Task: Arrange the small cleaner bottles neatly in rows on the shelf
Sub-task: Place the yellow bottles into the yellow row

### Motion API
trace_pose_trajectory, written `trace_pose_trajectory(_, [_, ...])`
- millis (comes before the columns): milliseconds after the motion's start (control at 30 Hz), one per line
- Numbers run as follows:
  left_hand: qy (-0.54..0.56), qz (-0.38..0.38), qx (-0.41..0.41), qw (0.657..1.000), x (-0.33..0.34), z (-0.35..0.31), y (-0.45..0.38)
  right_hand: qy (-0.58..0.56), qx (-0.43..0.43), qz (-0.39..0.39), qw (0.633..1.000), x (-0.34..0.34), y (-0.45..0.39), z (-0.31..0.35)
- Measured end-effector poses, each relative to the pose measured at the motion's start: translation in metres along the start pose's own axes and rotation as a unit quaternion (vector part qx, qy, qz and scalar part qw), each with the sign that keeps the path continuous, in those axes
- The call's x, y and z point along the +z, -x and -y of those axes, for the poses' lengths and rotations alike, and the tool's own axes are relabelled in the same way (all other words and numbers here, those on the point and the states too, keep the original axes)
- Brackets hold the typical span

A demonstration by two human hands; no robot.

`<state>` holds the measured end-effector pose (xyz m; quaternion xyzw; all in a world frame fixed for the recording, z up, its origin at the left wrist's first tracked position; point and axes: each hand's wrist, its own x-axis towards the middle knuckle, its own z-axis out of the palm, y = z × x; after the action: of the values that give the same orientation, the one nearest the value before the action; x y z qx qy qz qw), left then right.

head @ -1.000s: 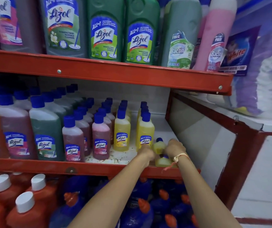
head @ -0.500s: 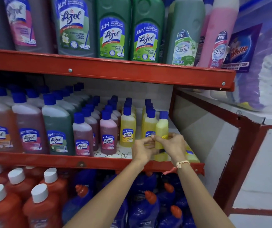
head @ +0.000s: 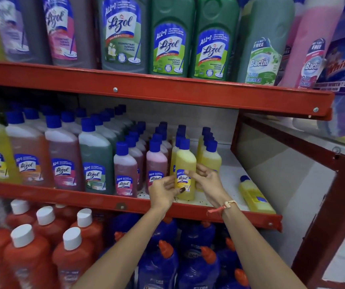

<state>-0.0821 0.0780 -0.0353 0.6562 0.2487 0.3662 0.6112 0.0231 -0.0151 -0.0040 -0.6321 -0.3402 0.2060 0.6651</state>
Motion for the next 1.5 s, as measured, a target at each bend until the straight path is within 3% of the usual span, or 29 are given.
trace_pose_trajectory(333, [-0.131, -0.06, 0.049, 0.988, -0.002, 0.002, 0.003, -0.023, 0.0, -0.003, 1.0, 0.004, -0.009, -0.013])
trace_pose_trajectory(467, [-0.187, -0.063, 0.061, 0.978, -0.002, 0.002, 0.009, 0.016, -0.014, -0.016, 1.0, 0.001, -0.005, -0.012])
trace_pose_trajectory(600, [-0.301, -0.07, 0.069, 0.949, 0.0, -0.001, 0.02, 0.08, -0.014, -0.002, 0.997, -0.012, 0.004, -0.006])
trace_pose_trajectory(667, [-0.375, -0.055, 0.067, 0.923, 0.004, -0.005, 0.024, 0.111, -0.007, -0.035, 0.993, -0.031, 0.01, 0.001])
trace_pose_trajectory(733, [-0.428, -0.031, 0.078, 0.9, 0.012, -0.012, 0.027, 0.191, -0.012, -0.155, 0.969, -0.059, 0.012, 0.005])
trace_pose_trajectory(800, [-0.389, 0.019, 0.086, 0.917, 0.027, -0.02, 0.026, 0.313, 0.025, -0.296, 0.902, -0.095, 0.012, 0.005])
trace_pose_trajectory(833, [-0.347, 0.053, 0.08, 0.933, 0.036, -0.022, 0.026, 0.371, 0.065, -0.322, 0.869, -0.111, 0.013, 0.005])
trace_pose_trajectory(933, [-0.261, 0.131, 0.044, 0.955, 0.067, -0.025, 0.024, 0.483, 0.203, -0.206, 0.826, -0.143, 0.019, 0.009])
trace_pose_trajectory(1000, [-0.211, 0.154, 0.005, 0.965, 0.088, -0.023, 0.023, 0.478, 0.228, -0.15, 0.835, -0.153, 0.018, 0.01])
trace_pose_trajectory(1133, [-0.135, 0.182, -0.082, 0.971, 0.117, -0.023, 0.021, 0.457, 0.243, -0.122, 0.847, -0.155, 0.004, 0.011])
trace_pose_trajectory(1267, [-0.113, 0.186, -0.131, 0.967, 0.128, -0.02, 0.014, 0.259, 0.284, -0.131, 0.914, -0.146, 0.007, 0.017])
trace_pose_trajectory(1367, [-0.087, 0.183, -0.104, 0.974, 0.127, -0.018, 0.013, 0.095, 0.241, -0.137, 0.956, -0.14, 0.01, 0.007])
trace_pose_trajectory(1500, [-0.098, 0.124, -0.004, 0.987, 0.111, -0.015, 0.01, -0.015, 0.082, -0.139, 0.987, -0.124, 0.014, -0.008])
